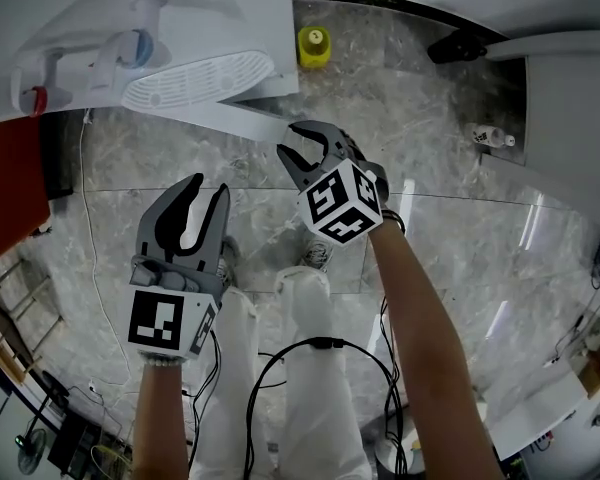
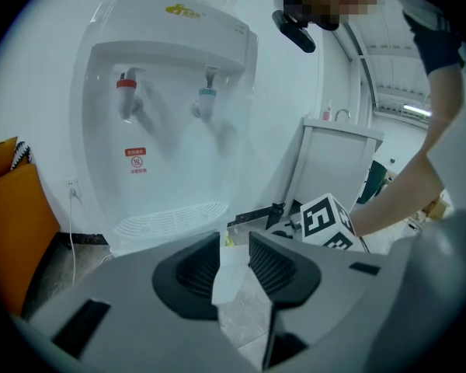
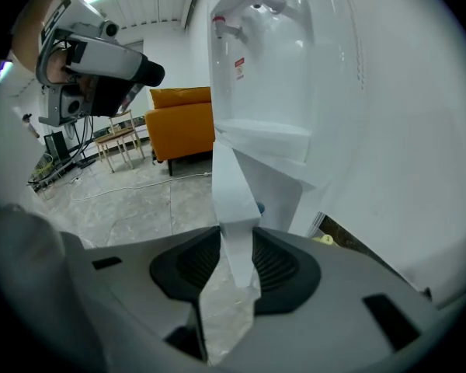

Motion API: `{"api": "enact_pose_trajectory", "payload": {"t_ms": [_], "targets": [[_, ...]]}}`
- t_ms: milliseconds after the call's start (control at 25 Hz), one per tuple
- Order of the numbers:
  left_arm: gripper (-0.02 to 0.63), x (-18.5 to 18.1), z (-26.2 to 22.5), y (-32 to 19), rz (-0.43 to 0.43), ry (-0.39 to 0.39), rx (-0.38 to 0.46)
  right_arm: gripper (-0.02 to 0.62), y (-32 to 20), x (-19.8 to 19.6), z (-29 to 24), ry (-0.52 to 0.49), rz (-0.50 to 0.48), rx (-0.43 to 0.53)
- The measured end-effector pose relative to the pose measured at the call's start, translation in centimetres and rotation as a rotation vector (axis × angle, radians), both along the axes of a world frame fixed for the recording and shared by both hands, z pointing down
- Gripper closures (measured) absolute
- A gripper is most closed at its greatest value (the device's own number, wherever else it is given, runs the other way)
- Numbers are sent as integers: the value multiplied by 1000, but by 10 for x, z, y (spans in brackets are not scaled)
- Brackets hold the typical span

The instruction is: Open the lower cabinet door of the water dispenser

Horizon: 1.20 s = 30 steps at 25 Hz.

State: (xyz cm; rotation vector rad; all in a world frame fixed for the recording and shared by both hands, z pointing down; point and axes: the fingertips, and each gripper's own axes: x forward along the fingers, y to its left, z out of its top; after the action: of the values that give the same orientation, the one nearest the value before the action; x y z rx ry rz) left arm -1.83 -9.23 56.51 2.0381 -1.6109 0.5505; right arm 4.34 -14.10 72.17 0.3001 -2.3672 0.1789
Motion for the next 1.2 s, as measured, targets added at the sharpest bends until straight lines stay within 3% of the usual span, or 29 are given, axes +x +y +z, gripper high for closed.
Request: {"api": "enact_pose_trajectory", "payload": {"t_ms": [280,360,400,720,960,1200], "targets": [[484,0,13,14,9,25,-45,486,24,-1,0,20,-84,-17],[476,1,17,17,7,30,-55,592,31,-2,-1,26,-121,-9],[472,2,19,18,4,34,-57,592,33,-3,-2,23,-125,-9],[448,11,27,14,-34,75,-75,592,37,2,-20,-21,-44,-31],[437,21,38,4,-99,119,-108,592,26,25,-48,-59,83,-27],[430,33,58,-1,-175,137,-172,592,17,52,-69,-73,132,-12]]}}
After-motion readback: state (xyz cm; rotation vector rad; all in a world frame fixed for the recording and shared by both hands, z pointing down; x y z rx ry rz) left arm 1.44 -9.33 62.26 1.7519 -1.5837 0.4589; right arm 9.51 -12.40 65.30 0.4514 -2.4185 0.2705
